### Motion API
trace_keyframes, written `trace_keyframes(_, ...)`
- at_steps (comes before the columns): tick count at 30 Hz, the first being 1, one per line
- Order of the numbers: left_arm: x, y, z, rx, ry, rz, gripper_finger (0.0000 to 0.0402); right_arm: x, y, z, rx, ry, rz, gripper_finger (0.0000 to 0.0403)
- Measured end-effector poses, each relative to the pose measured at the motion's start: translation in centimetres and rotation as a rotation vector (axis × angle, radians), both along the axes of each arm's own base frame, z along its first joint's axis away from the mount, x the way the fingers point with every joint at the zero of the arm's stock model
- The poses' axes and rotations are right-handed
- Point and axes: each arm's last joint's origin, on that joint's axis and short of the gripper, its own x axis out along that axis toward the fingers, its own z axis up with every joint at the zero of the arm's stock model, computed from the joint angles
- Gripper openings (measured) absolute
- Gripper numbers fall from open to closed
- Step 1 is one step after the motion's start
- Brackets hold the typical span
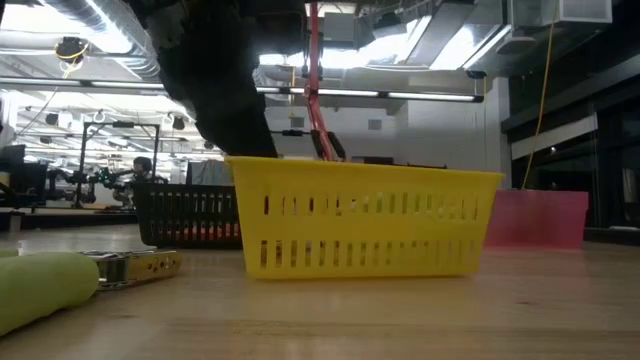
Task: Pick & Place School Supplies
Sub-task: Put the hole puncher into the yellow bin
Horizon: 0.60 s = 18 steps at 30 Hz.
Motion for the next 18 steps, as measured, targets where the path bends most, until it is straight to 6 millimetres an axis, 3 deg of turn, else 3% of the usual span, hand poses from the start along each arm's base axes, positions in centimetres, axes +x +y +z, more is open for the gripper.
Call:
trace_keyframes(6,-1.2,-0.2,2.5,0.037,-0.063,0.029,0.0198,-0.6,0.2,0.1,0.006,-0.037,-0.003,0.0208)
trace_keyframes(10,-3.3,-1.7,4.2,-0.055,-0.042,0.074,0.0196,-0.6,0.3,0.2,0.017,-0.04,-0.004,0.0208)
trace_keyframes(14,-5.7,-4.5,3.9,-0.136,0.037,0.172,0.0196,-0.6,0.3,0.2,0.018,-0.041,-0.004,0.0208)
trace_keyframes(18,-7.1,-7.8,2.1,-0.232,0.108,0.248,0.0196,-0.6,0.3,0.2,0.012,-0.04,-0.003,0.0208)
